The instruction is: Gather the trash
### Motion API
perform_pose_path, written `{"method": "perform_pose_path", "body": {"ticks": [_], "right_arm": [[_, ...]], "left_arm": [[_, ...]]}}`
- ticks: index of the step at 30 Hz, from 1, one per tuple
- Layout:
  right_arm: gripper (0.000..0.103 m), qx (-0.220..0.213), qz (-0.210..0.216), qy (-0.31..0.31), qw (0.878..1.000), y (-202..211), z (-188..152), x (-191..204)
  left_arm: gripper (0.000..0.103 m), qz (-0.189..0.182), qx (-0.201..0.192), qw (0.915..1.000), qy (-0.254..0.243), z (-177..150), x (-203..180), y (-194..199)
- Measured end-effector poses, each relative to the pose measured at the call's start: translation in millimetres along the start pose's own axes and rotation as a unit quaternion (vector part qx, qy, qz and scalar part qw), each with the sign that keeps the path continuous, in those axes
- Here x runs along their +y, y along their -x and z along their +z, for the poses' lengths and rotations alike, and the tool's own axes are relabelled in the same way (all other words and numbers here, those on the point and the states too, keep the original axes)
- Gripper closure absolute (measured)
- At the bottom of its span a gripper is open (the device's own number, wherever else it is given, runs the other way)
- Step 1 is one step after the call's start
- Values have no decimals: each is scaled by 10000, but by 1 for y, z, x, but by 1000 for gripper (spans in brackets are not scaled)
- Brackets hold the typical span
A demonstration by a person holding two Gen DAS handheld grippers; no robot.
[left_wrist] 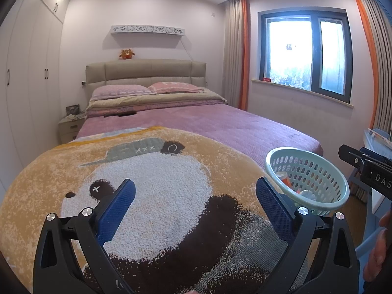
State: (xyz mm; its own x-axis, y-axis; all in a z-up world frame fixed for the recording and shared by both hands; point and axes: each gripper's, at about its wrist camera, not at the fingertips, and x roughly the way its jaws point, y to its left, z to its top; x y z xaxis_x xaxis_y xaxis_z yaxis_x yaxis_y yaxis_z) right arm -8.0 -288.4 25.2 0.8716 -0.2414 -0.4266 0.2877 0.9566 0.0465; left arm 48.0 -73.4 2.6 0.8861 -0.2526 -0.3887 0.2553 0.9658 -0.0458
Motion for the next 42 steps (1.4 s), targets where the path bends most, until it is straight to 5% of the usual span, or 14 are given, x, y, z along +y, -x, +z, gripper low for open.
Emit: {"method": "perform_pose_path", "body": {"ticks": [42], "right_arm": [[39,47,120,-20,9999,-2,0,2]], "left_arm": [[7,234,-7,9995,-204,1,-8,0]]}}
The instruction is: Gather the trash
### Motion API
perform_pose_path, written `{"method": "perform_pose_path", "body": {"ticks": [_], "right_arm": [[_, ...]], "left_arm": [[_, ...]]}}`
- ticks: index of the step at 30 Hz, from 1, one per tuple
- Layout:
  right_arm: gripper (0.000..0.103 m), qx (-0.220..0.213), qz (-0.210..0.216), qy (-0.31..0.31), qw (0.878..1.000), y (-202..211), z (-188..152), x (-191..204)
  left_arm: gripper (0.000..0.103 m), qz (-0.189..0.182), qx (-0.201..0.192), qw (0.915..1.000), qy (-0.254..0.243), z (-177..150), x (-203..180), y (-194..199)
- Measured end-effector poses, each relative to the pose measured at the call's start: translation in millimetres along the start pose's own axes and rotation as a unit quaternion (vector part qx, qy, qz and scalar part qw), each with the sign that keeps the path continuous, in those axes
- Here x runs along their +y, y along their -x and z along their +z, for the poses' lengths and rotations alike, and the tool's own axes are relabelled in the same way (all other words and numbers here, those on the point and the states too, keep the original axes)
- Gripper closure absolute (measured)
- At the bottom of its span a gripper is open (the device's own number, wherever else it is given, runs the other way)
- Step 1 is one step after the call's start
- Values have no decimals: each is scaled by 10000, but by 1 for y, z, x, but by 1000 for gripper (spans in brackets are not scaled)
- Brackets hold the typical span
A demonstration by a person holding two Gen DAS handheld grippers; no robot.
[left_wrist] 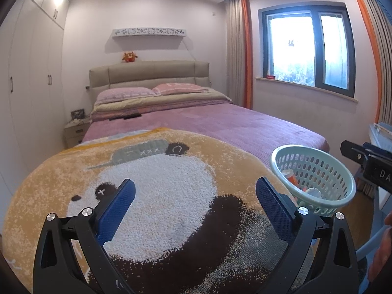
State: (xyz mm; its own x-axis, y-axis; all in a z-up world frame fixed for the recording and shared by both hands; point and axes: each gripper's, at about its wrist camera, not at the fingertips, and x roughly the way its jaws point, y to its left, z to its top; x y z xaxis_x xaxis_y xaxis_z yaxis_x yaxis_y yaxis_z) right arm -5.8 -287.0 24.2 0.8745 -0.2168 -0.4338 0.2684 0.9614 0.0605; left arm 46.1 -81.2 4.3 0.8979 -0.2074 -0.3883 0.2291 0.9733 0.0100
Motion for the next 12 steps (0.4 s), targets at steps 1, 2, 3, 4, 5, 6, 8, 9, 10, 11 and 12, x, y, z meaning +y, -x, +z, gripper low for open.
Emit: {"method": "perform_pose_path", "body": {"ticks": [1,2,3,4,5,6,8,9,10,11,12], "right_arm": [[39,-11,13,2,10000,1,1,0],[39,-26,26,5,10000,2,2,0],[39,-38,35,14,10000,3,2,1],[39,-49,38,28,10000,5,3,1],[39,-47,8,43,10000,7,4,1],[39,-37,-26,56,10000,9,6,2],[39,-92,-12,60,9999,15,12,2],[39,-138,-27,62,9999,18,15,2],[39,-184,-65,78,9998,22,18,4],[39,-210,-112,110,9997,24,20,6],[39,-221,-187,173,9994,26,23,10]], "left_arm": [[7,-9,-8,10000,-23,0,-1,1],[7,-19,-14,10000,-41,0,-1,1],[7,-34,-2,10000,-54,1,-1,1],[7,-40,37,10000,-66,1,-1,0],[7,-29,95,9999,-71,2,-1,-1],[7,-65,219,9997,-50,4,-1,-1],[7,-173,330,9993,100,9,3,2],[7,-187,332,9991,164,13,5,6],[7,-183,307,9992,172,16,6,10],[7,-164,269,9994,145,20,6,15],[7,-117,233,9996,102,23,6,21]]}}
